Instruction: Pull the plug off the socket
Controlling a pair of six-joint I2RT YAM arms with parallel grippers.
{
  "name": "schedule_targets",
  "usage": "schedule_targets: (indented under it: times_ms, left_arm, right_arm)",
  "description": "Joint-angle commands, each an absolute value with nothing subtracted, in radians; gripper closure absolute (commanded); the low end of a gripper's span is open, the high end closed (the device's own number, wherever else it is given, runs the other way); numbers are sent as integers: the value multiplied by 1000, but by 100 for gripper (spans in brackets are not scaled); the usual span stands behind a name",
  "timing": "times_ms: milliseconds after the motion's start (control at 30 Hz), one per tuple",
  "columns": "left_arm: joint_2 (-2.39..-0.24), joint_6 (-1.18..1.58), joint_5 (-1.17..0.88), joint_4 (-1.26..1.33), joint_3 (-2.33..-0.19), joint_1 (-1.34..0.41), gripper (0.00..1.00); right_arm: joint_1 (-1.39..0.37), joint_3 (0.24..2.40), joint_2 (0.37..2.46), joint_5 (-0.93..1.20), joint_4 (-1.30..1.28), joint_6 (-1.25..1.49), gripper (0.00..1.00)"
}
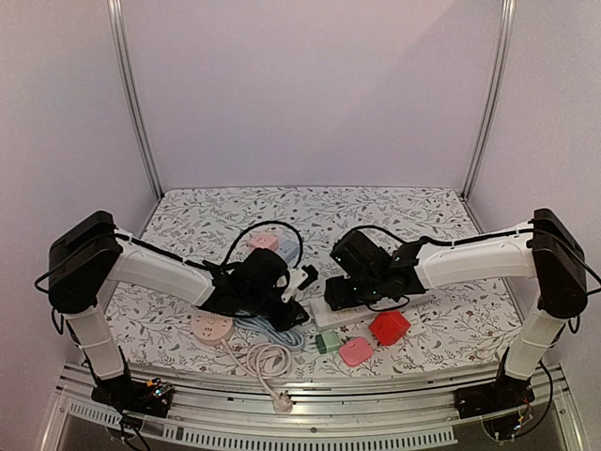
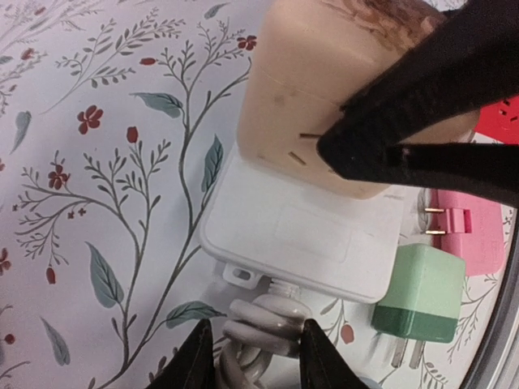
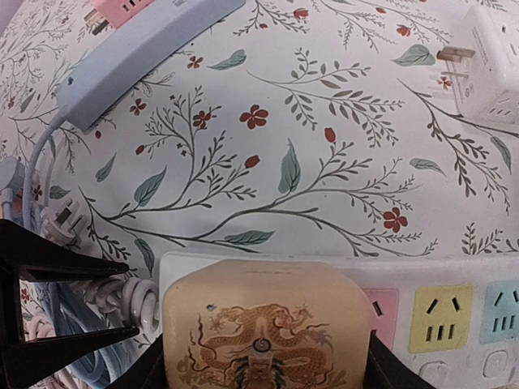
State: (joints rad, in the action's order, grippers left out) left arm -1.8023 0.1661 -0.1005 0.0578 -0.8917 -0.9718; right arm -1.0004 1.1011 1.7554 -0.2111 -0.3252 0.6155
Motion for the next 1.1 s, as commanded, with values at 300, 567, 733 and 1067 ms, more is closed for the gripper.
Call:
schedule_targets:
  times_ms: [300, 567, 733, 1067]
  left_arm:
    - [-1871, 175, -108, -17, -874, -959, 68]
    - [-1871, 170, -111, -18, -880, -955, 69]
    - [-1874, 170, -114, -17, -883, -953, 69]
    - [-1875, 168, -113, -22, -881, -953, 70]
  right_arm:
    - [-1035, 1148, 1759, -323, -422, 615, 59]
    - [-1064, 1194, 1787, -407, -484, 607, 60]
    - [-1065, 1190, 1782, -411, -481, 612, 60]
    - [-1035, 1137, 1744, -329, -411, 646, 60]
